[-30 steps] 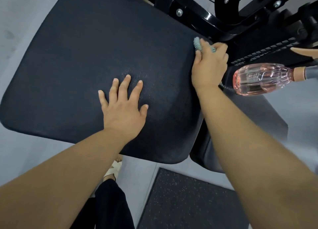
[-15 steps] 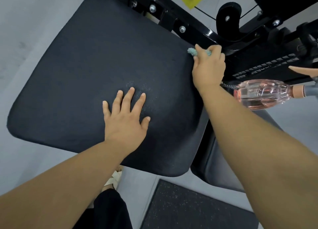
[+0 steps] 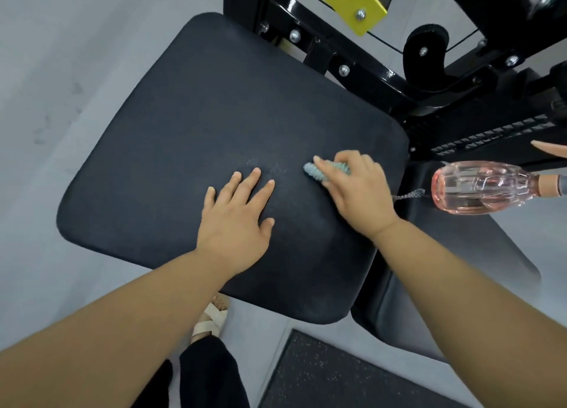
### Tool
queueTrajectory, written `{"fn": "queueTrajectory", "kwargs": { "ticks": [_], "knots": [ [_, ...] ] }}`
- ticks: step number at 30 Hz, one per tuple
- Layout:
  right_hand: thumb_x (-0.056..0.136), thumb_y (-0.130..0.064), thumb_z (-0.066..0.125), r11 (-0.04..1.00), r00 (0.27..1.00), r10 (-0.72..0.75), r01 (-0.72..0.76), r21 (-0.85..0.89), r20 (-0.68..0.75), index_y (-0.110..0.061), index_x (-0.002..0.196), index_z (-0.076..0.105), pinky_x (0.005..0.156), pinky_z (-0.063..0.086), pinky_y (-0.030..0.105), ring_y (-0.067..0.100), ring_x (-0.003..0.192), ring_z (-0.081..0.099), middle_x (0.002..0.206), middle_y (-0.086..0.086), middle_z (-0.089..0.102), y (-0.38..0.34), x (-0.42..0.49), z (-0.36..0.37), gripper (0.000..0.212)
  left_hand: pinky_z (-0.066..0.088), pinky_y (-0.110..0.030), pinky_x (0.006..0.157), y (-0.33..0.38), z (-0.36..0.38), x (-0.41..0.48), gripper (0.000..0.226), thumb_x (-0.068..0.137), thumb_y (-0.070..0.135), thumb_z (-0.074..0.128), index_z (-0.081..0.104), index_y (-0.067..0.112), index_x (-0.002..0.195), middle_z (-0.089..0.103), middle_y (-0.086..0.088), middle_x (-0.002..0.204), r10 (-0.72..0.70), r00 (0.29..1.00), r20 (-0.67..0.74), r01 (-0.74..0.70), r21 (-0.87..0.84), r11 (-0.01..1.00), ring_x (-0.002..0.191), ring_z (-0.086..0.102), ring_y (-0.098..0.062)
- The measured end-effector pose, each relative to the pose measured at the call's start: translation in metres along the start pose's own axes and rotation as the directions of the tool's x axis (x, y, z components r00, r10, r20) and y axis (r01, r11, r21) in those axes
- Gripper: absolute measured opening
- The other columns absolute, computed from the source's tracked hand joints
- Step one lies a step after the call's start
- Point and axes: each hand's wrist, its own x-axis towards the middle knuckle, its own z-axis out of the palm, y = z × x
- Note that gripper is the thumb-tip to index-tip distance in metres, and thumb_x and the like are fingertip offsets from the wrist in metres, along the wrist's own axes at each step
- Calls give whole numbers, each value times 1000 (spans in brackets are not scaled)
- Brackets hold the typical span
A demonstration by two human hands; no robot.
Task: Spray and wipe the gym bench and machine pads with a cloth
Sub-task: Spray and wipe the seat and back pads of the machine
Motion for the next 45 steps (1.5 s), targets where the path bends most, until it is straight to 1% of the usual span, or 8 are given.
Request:
{"fn": "queueTrajectory", "kwargs": {
  "ticks": [6, 11, 16, 22, 26, 34, 41, 45],
  "knots": [
    [93, -24, 52, 811, 811, 585, -585, 3, 0, -20, 132, 54, 76, 35, 38, 34, 97, 48, 125, 10, 50, -62, 68, 26, 39, 6, -22, 114, -30, -24, -11, 48, 98, 29, 42, 32, 24, 145, 14, 10, 156, 51, 999, 16, -44, -306, 951, 144, 8, -10],
    [68, -24, 78, 971, 970, 239, -238, 35, -34, -18, 117, 65, 61, 41, 31, 27, 73, 54, 105, 6, 62, -164, 56, 37, 51, 25, -37, 110, -74, -24, -35, 44, 90, 19, 53, 50, 15, 133, 39, -4, 144, -217, 954, -209, 165, -240, 957, 135, 28, -25],
    [81, -22, 58, 974, 976, -209, 201, 105, 67, -25, 122, 61, 64, 34, 33, 27, 78, 47, 110, 4, 53, -143, -3, 19, 41, 23, -42, 111, -124, -29, -56, 47, 90, 19, 54, 46, 11, 136, 35, -8, 146, -397, 894, -207, 348, -235, 907, 135, 24, -31],
    [85, -19, 55, 892, 891, 453, -453, 7, -36, -15, 120, 63, 63, 40, 37, 36, 75, 52, 107, 15, 59, -129, 51, 33, 36, 26, -37, 109, -159, -26, -68, 51, 91, 22, 53, 41, 20, 140, 30, 1, 149, -361, 922, -144, 317, -256, 913, 137, 21, -23],
    [74, -16, 75, 893, 894, 448, -446, 62, -16, -13, 117, 64, 61, 38, 35, 34, 72, 52, 105, 14, 61, -210, 88, 52, 45, 21, -28, 110, -175, -27, -69, 45, 92, 14, 49, 45, 14, 138, 36, 1, 147, -347, 919, -188, 260, -374, 890, 135, 30, -20],
    [68, -11, 72, 984, 988, -130, 119, 136, 79, -24, 115, 66, 60, 36, 29, 27, 70, 51, 105, 3, 63, -278, 72, 53, 50, 39, -23, 88, -191, -23, -81, 41, 90, 6, 45, 46, 17, 130, 42, 7, 129, -592, 800, -101, 295, -792, 534, 114, 50, -9],
    [97, -22, 46, 803, 800, 595, -596, -14, 76, -25, 139, 45, 82, 32, 37, 32, 104, 43, 135, 6, 42, -240, 149, 65, 42, 42, -39, 102, -216, -39, -77, 42, 93, 13, 43, 45, 23, 134, 54, 9, 123, -593, 787, 169, 370, -899, 235, 111, 57, -17],
    [81, -11, 60, 932, 932, 354, -359, 50, 81, -22, 121, 62, 71, 38, 35, 32, 87, 51, 119, 7, 56, -324, 158, 79, 42, 45, -39, 101, -227, -44, -77, 38, 94, 14, 40, 48, 19, 131, 59, 3, 116, -553, 802, 225, 358, -922, 144, 108, 59, -17]
  ]
}}
